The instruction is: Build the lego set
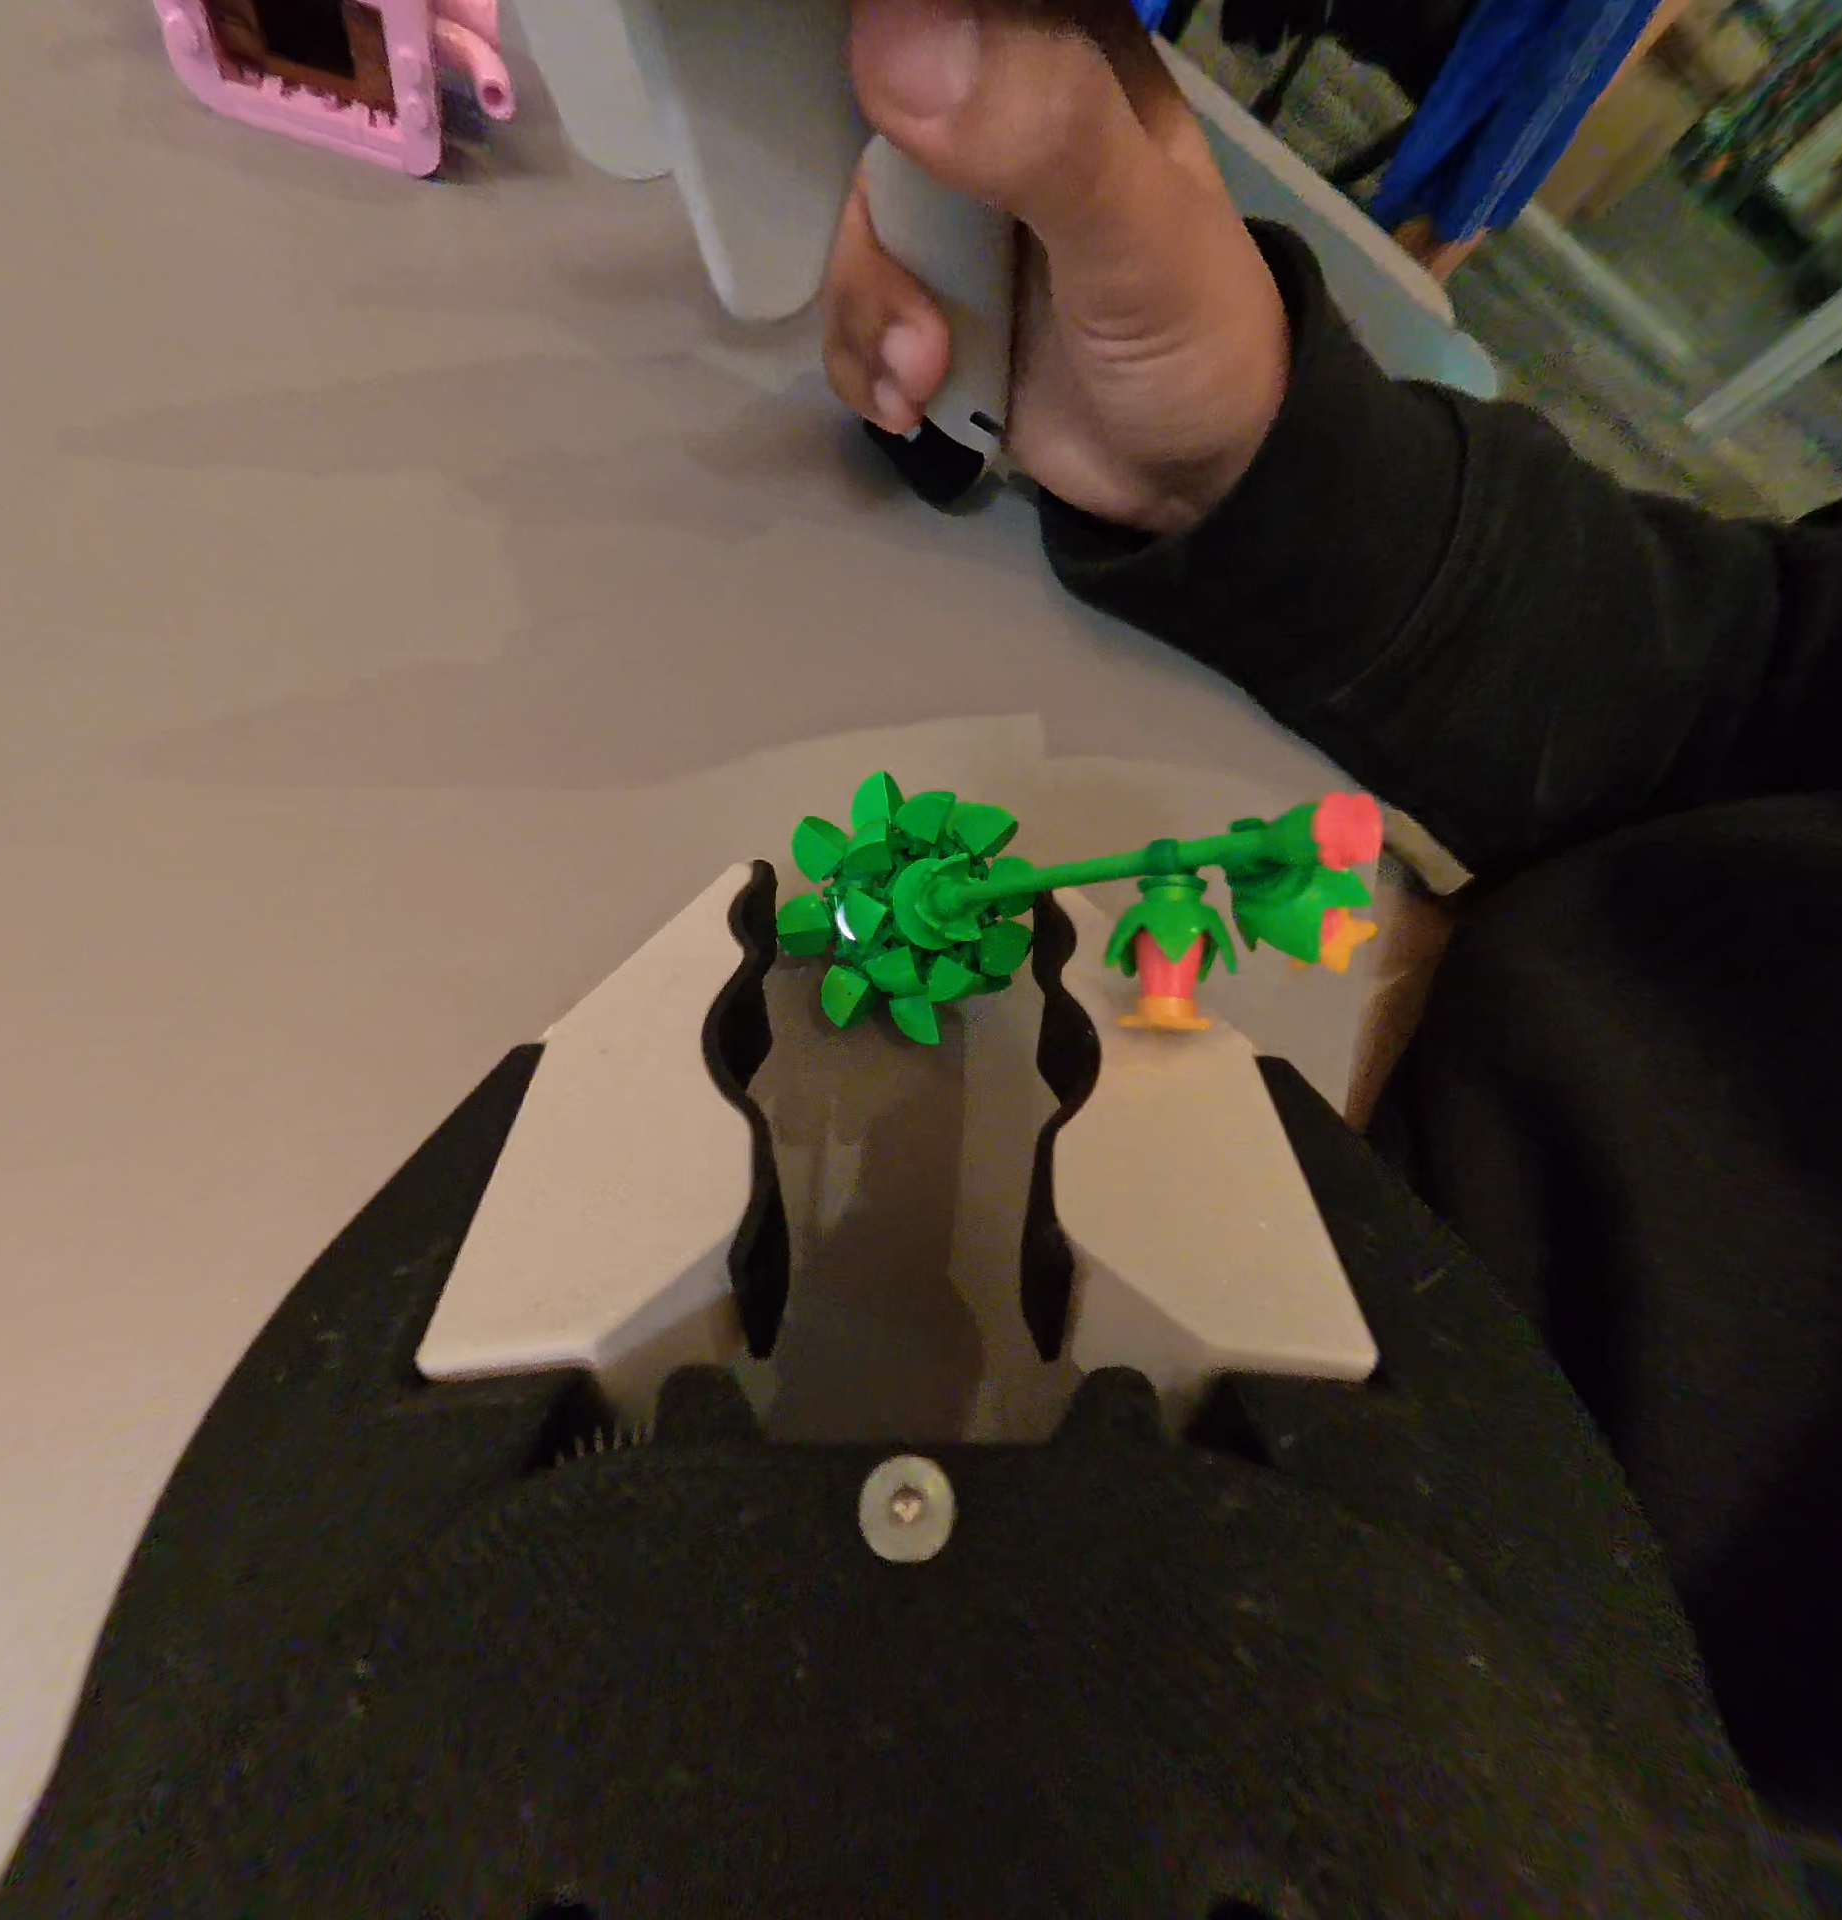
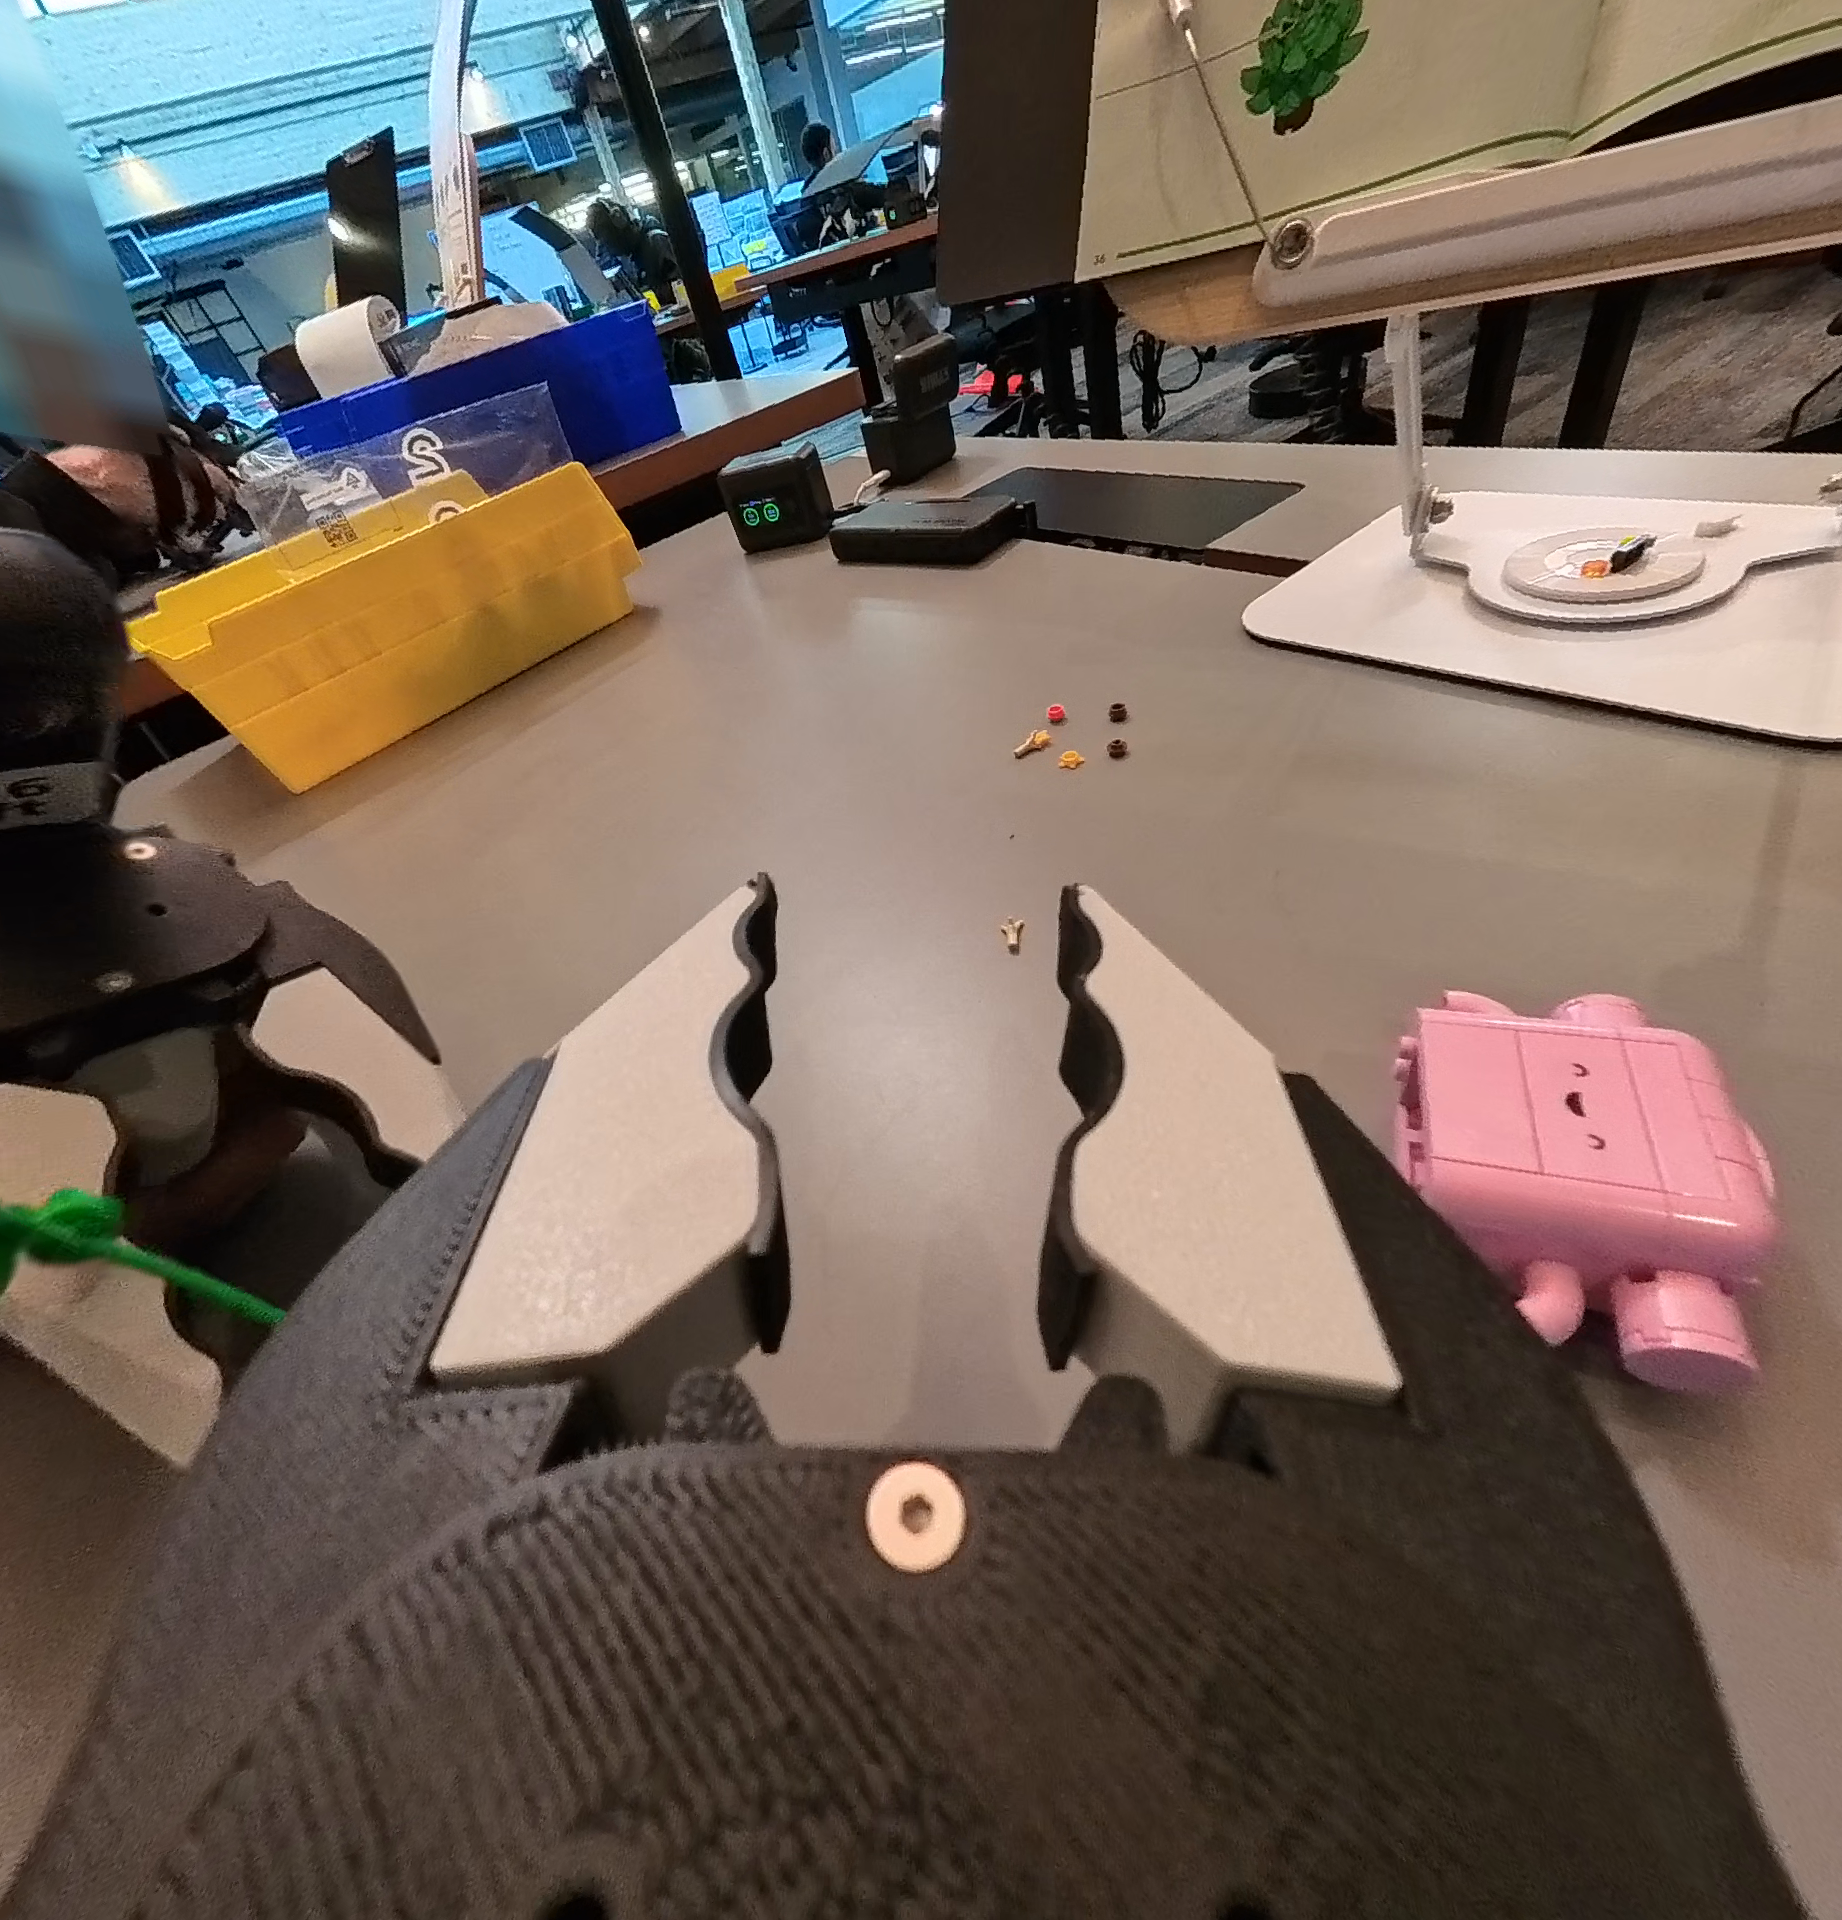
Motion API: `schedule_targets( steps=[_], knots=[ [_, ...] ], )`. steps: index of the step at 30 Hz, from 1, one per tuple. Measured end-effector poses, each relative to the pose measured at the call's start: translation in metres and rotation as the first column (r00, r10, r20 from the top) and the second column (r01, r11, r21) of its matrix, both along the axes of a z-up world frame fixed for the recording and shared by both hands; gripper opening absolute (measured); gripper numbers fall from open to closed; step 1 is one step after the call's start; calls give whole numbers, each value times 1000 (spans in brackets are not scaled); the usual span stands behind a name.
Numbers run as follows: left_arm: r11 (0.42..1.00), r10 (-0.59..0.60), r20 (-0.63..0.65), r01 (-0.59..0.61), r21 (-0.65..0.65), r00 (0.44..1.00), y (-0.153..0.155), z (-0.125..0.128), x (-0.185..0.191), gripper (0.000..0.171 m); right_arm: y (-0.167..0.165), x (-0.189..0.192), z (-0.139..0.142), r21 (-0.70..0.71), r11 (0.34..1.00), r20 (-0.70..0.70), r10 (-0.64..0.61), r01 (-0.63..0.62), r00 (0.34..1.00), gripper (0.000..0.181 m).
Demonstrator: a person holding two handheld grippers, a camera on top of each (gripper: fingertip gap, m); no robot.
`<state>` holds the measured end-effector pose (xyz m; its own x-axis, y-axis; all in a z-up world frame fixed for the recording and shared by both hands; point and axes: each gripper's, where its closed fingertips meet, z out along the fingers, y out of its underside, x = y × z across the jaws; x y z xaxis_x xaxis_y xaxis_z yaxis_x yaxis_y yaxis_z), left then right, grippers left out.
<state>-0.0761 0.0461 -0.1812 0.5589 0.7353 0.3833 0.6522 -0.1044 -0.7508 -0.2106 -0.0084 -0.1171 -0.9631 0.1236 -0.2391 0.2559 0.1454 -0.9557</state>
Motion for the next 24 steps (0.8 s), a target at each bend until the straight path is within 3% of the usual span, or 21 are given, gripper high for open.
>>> schedule_targets(
  steps=[12, 24],
  knots=[
    [988, 125, -9, -123, 91, 992, -20, 9, -8, 50, 0, 1, 0, 3, 1000, -1, 5, -5, 1000, 54],
    [991, 134, 3, -134, -18, 991, -37, 2, 6, 54, 0, 0, 0, 2, 1000, 2, 3, -3, 1000, 53]
  ],
)
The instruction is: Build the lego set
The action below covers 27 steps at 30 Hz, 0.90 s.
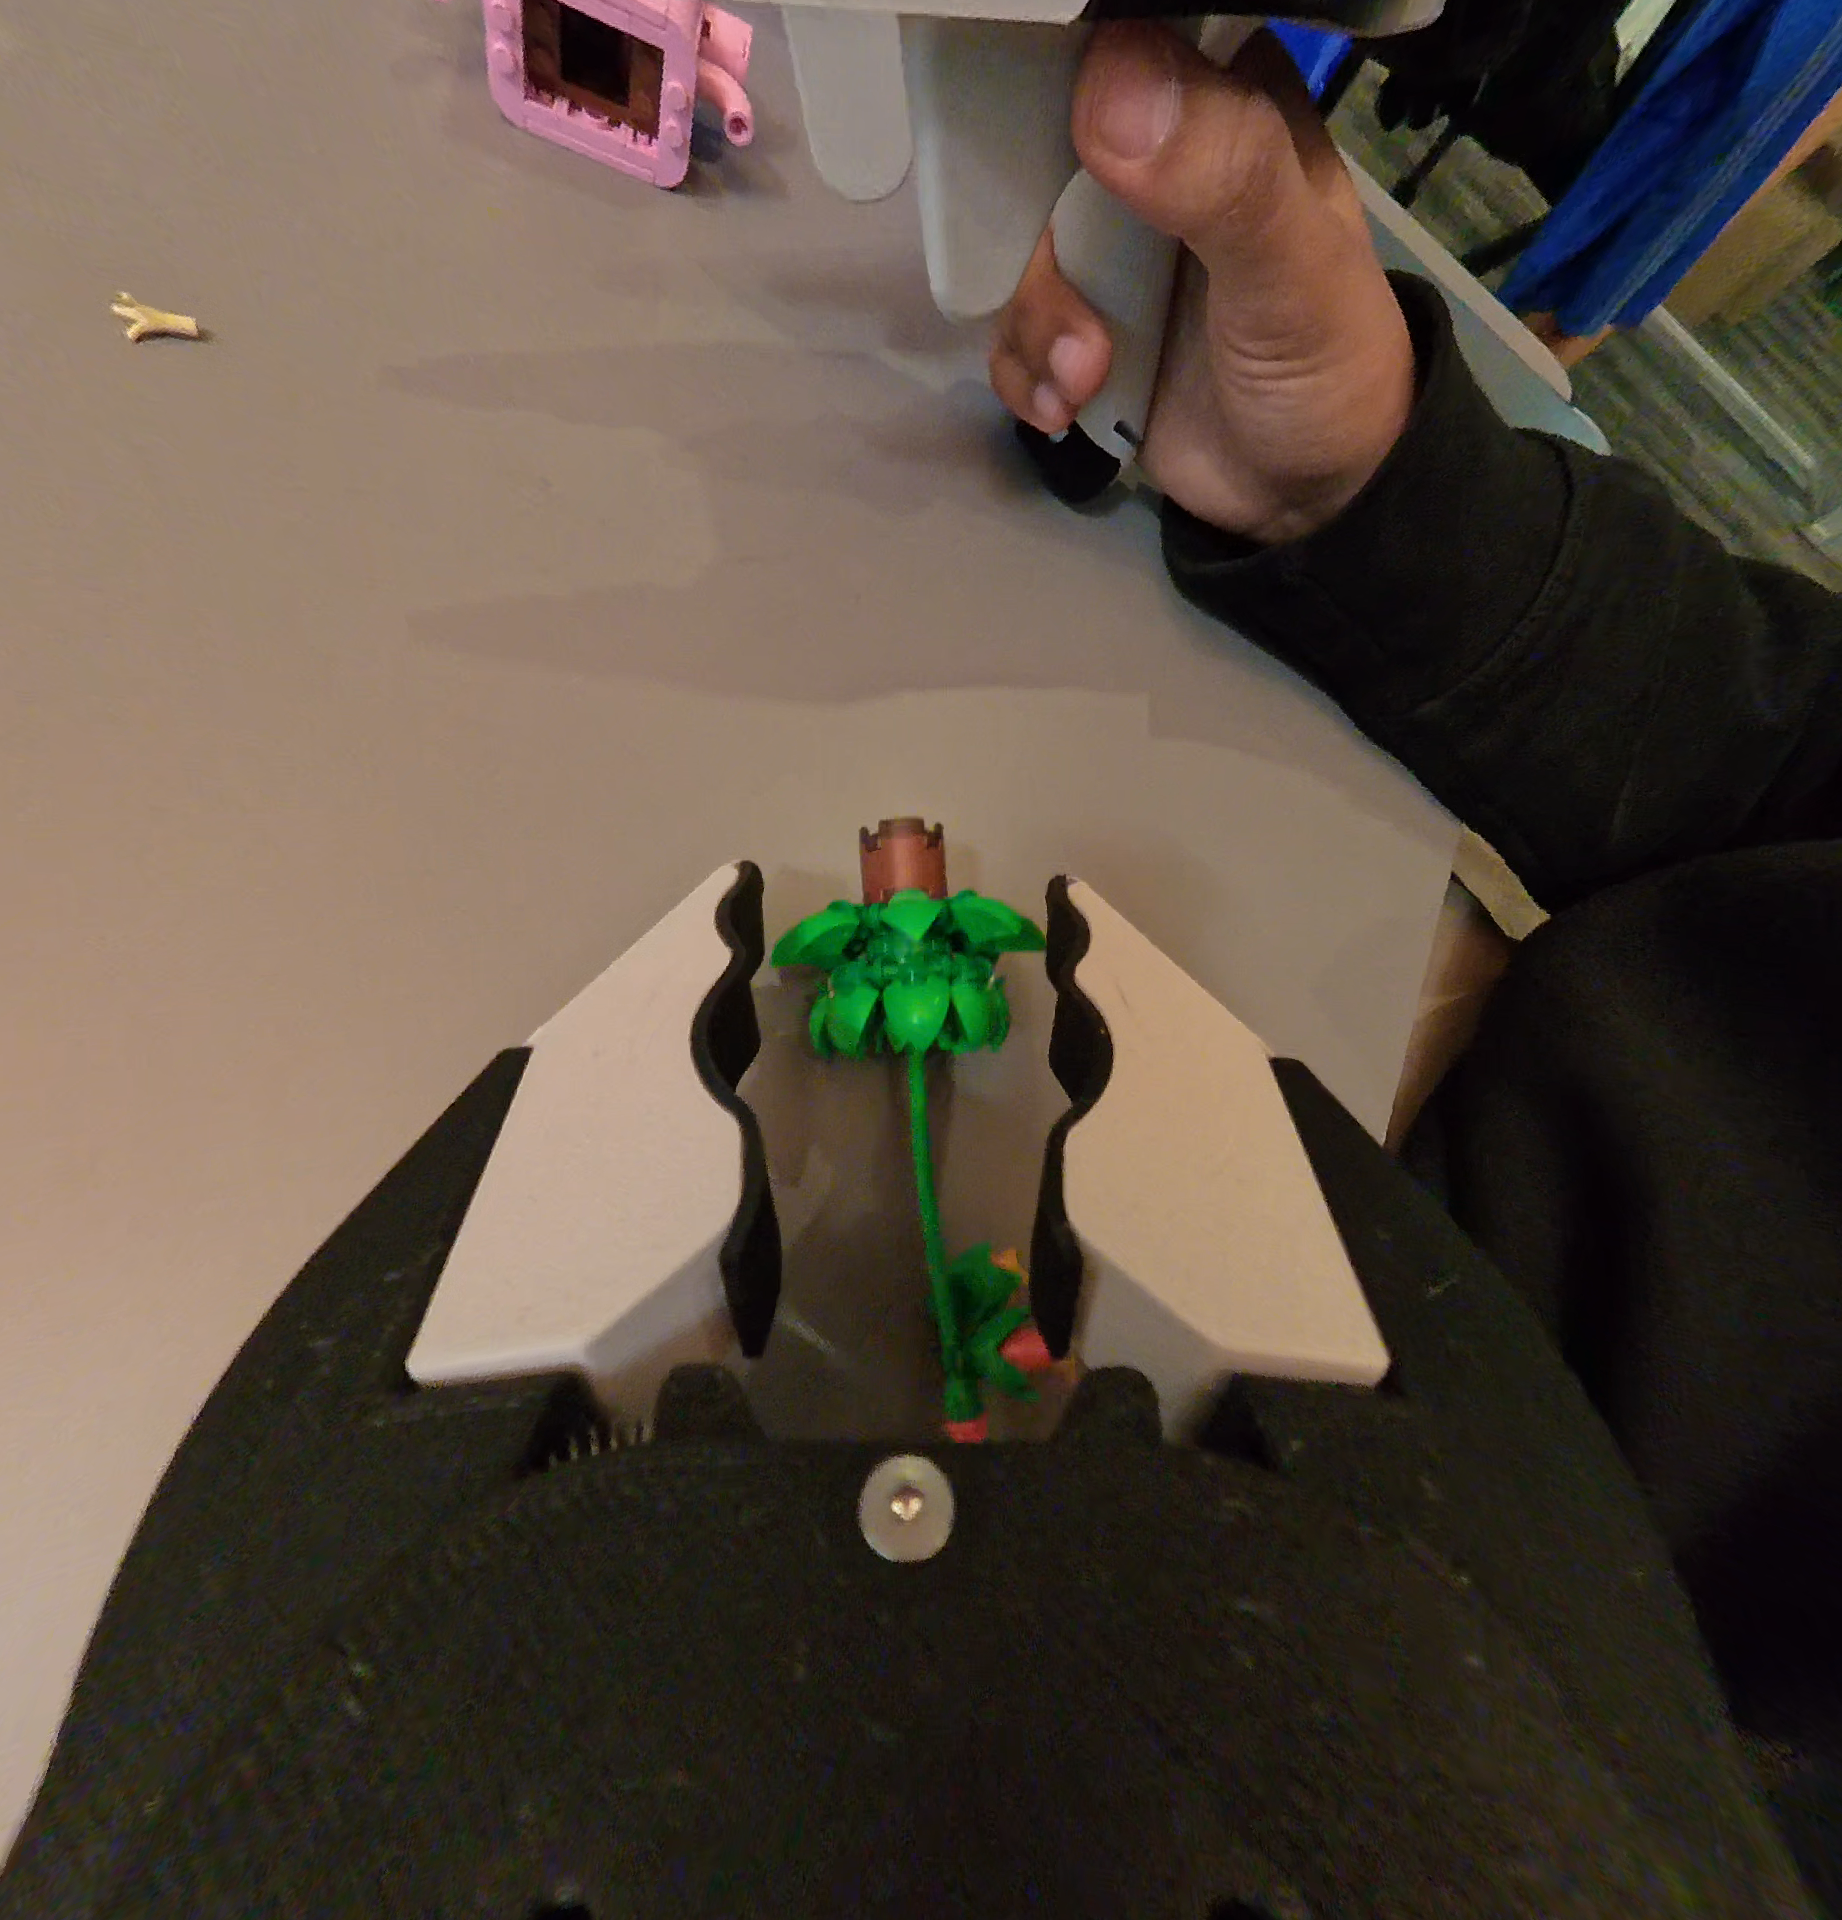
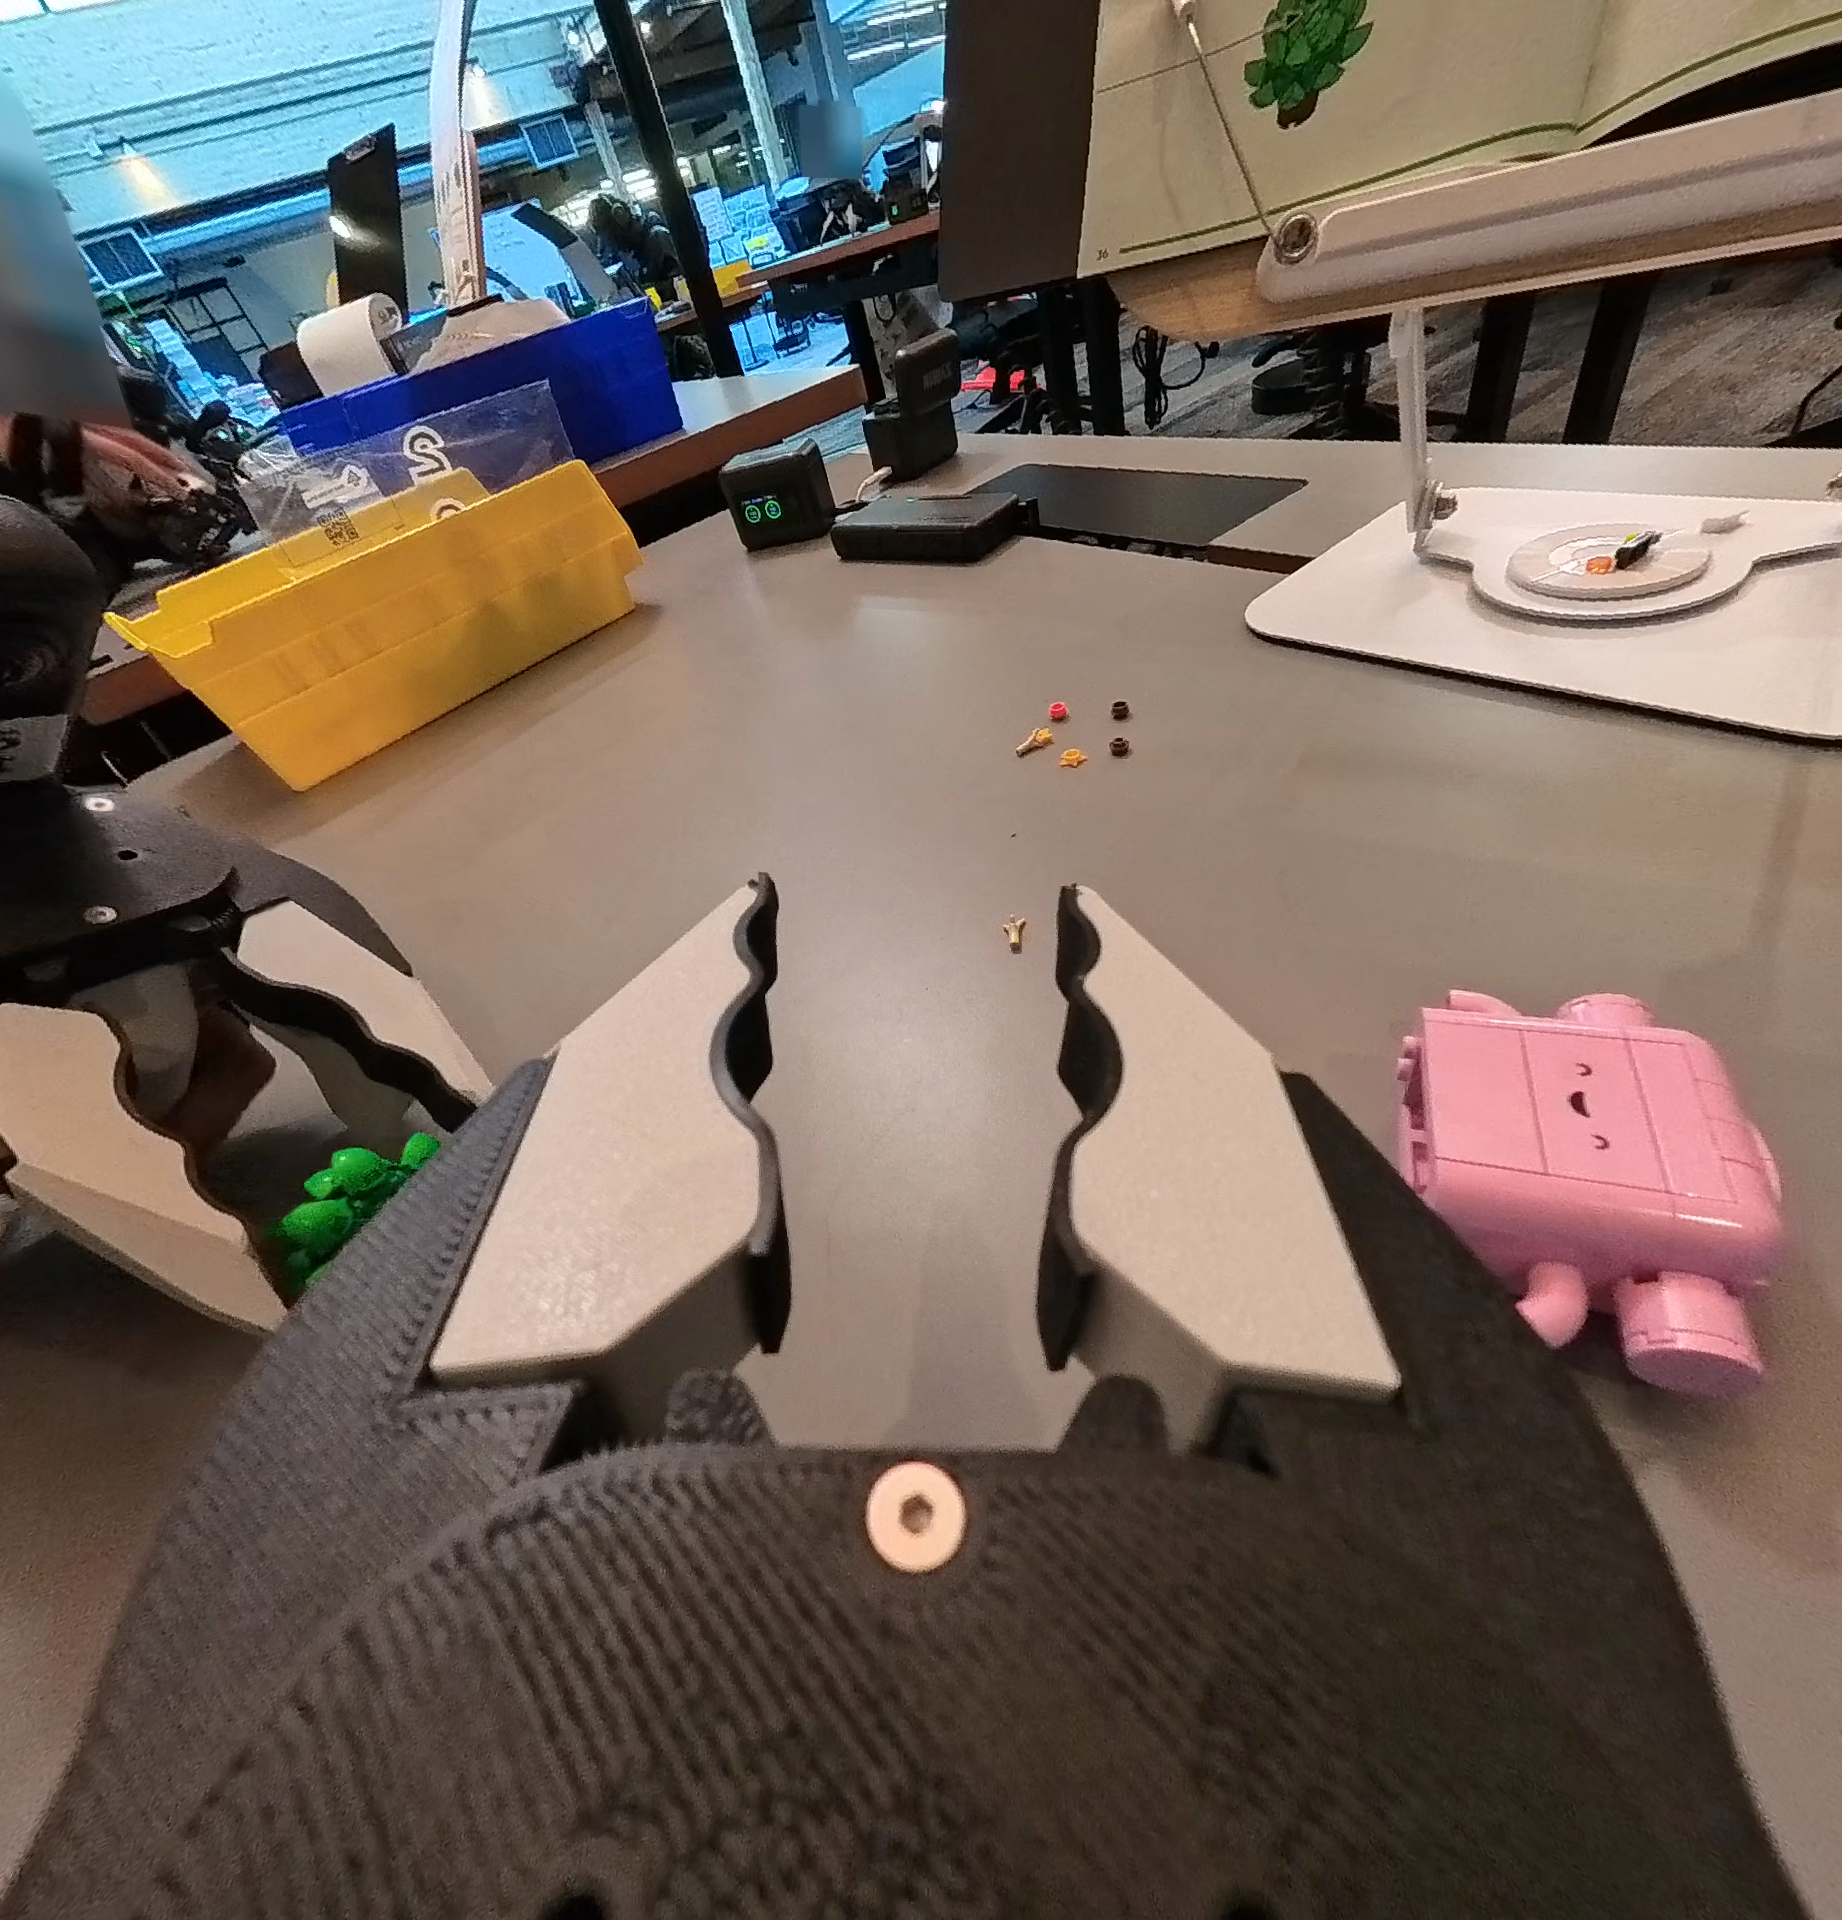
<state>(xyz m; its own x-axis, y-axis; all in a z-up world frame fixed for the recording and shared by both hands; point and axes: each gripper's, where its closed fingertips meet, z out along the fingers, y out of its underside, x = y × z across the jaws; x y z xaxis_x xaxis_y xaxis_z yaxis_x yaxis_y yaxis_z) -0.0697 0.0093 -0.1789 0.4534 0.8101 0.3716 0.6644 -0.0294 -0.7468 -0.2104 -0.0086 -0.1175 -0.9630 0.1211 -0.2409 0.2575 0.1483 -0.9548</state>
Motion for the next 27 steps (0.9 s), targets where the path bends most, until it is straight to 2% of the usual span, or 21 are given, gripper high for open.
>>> schedule_targets(
  steps=[4, 11, 15, 17, 19, 21, 24, 27],
  knots=[
    [1000, 0, 12, 0, -30, 1000, -7, 1, 6, 56, 0, 0, 0, -1, 1000, 2, 0, 0, 1000, 53],
    [997, 45, -26, -46, -54, 999, -22, 19, 8, 58, 0, 0, 0, 1, 1000, 2, 0, 0, 1000, 53],
    [996, 52, -52, -56, -75, 997, -22, 32, 4, 55, 0, 0, 0, 3, 1000, 1, 0, 0, 1000, 53],
    [995, 55, -40, -57, -76, 998, -19, 37, -2, 48, 0, 0, -1, 4, 1000, 0, 0, 0, 1000, 53],
    [995, 52, 27, -49, -90, 998, -16, 36, -7, 41, 0, 0, -1, 4, 1000, -1, 0, 0, 1000, 53],
    [995, 19, 155, -3, -101, 988, -12, 28, -8, 43, 0, 0, -1, 4, 1000, -1, 0, 0, 1000, 53],
    [992, -55, 317, 88, -92, 947, -6, 20, -8, 49, 0, 0, 0, 2, 1000, -1, 0, 0, 1000, 53],
    [981, -111, 411, 165, -98, 905, -4, 19, -10, 42, 0, 0, 0, 3, 1000, -3, 0, 0, 1000, 53]
  ],
)
